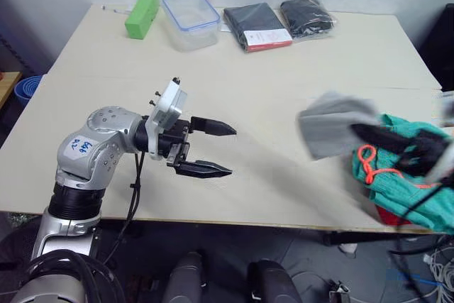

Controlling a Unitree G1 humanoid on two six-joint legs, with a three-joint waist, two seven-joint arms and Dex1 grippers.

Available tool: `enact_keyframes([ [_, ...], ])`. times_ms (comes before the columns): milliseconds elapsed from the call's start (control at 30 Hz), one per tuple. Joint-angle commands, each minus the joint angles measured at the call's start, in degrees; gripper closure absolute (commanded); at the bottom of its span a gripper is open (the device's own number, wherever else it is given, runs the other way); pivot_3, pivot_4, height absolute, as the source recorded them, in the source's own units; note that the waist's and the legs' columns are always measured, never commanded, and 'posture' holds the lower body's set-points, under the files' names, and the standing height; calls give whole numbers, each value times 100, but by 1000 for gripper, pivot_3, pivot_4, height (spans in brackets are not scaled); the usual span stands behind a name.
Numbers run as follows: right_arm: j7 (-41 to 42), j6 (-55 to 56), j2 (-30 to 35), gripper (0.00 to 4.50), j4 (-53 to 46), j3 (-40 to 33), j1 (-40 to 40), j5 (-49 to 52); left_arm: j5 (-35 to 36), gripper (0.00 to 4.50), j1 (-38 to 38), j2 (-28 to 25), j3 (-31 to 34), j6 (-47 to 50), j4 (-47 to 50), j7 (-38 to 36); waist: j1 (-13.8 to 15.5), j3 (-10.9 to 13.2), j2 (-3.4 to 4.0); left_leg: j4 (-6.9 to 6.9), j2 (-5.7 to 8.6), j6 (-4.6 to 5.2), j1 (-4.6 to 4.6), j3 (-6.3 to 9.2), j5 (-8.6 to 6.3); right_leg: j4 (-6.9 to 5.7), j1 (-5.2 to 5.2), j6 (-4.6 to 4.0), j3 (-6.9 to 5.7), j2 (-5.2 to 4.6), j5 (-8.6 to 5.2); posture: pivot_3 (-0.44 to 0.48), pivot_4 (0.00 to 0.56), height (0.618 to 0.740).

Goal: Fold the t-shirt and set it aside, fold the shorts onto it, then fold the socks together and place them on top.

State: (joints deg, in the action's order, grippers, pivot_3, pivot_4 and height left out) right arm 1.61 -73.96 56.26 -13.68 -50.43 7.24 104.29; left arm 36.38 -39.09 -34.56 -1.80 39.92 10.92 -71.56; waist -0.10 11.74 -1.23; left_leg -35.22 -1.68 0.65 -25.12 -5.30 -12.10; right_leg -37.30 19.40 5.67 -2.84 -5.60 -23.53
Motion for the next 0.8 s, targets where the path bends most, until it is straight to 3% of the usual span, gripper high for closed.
enact_keyframes([
  [33,865,50,552,4500,983,-915,-665,-927,65,14,107,62,127,-156,182,243,7,1,-1,-1,2,5,1,-2,4,1,-1,4,2,0,2,0,150,740],
  [100,1368,161,736,4500,1323,-1005,-1020,-1535,31,14,159,93,103,-225,158,316,-6,0,-1,0,2,17,5,-8,11,4,-1,11,8,1,6,0,150,740],
  [200,2040,653,747,4500,1377,-357,-1357,-2656,-21,14,199,131,34,-342,143,369,-36,0,-1,0,-3,23,8,-10,14,-3,2,13,17,4,12,0,150,740],
  [367,1465,1584,-19,4500,2069,1140,-541,-4224,-53,14,102,240,-48,-414,74,477,-107,0,-3,3,-2,-5,12,-7,31,-11,6,13,18,7,12,0,150,740],
  [400,1451,1716,-165,3869,2190,1295,-465,-4453,-48,0,80,241,-59,-410,67,483,-105,0,-2,5,-2,-7,9,-7,32,-12,10,13,19,8,12,0,150,740],
  [600,1880,2462,-317,1876,2367,1238,-677,-5405,-14,0,5,93,-45,-345,-61,369,-12,1,30,7,6,-10,5,-11,35,-18,16,12,19,18,12,0,150,740],
  [767,3334,2855,251,144,1998,247,-1721,-5714,32,0,105,-221,89,-225,-265,235,45,0,37,4,10,-6,7,-10,34,-15,11,13,18,17,12,0,150,740],
  [800,3744,2936,439,12,2022,-11,-1956,-5816,63,0,151,-333,137,-190,-295,172,39,0,37,4,11,-2,6,-12,33,-14,11,14,19,16,12,0,150,740],
])
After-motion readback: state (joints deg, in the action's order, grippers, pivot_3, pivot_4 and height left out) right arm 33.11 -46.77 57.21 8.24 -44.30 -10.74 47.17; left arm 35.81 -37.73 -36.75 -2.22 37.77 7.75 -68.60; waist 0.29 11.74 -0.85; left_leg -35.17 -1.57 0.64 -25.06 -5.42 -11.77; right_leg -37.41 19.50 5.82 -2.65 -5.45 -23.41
